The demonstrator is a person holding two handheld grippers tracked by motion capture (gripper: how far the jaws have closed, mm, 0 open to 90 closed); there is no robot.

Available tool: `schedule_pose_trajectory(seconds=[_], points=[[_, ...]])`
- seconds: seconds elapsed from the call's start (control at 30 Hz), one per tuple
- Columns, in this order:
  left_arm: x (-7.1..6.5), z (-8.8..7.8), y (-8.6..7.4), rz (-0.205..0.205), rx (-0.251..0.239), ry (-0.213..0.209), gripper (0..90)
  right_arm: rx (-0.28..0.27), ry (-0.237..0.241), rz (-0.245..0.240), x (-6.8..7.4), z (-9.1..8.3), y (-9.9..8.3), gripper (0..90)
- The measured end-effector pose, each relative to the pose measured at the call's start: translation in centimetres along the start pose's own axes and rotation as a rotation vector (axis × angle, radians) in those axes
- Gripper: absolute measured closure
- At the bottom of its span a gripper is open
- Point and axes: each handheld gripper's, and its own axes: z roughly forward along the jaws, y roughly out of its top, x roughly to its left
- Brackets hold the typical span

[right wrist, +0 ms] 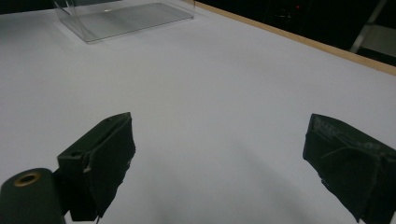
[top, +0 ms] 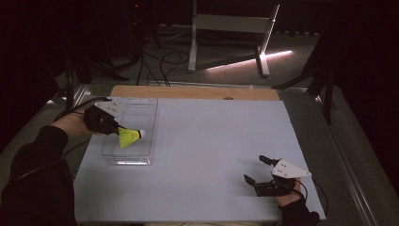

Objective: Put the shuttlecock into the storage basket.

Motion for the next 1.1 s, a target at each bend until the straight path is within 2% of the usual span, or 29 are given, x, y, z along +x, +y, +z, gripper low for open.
schedule_pose_trajectory(seconds=[0.03, 0.17, 0.27, 0.43, 0.57, 0.63, 0.8, 0.83, 1.1], points=[[0.1, 0.0, -0.1, 0.0, 0.003, 0.002, 90.0, 0.0, 0.0, 0.0, 0.0, 0.0, 0.0, 8.8], [0.1, 0.5, -0.1, 0.046, 0.027, 0.006, 90.0, 0.003, 0.001, 0.0, 0.0, 0.0, 0.0, 8.7], [0.2, 0.9, -0.1, 0.061, 0.027, 0.009, 90.0, 0.002, 0.0, -0.001, 0.0, 0.0, 0.0, 8.8], [0.1, 1.7, -0.1, 0.095, 0.031, -0.015, 90.0, 0.0, 0.001, 0.001, 0.0, 0.0, 0.0, 8.7], [0.2, 2.2, -0.2, 0.098, 0.042, -0.03, 90.0, -0.001, -0.004, -0.003, 0.0, -0.1, 0.0, 8.8], [0.2, 2.5, -0.1, 0.093, 0.046, -0.024, 90.0, -0.001, -0.005, -0.004, 0.0, -0.1, 0.0, 8.7], [0.5, 3.4, -0.1, 0.092, 0.104, -0.013, 89.9, -0.001, -0.005, -0.005, 0.0, -0.1, 0.1, 8.8], [0.5, 3.5, -0.1, 0.092, 0.118, -0.025, 89.9, -0.001, -0.005, -0.007, 0.0, -0.2, 0.1, 8.8], [0.5, 4.7, 0.0, 0.092, 0.126, -0.046, 89.7, 0.0, -0.006, -0.008, 0.0, -0.2, 0.1, 8.8]])
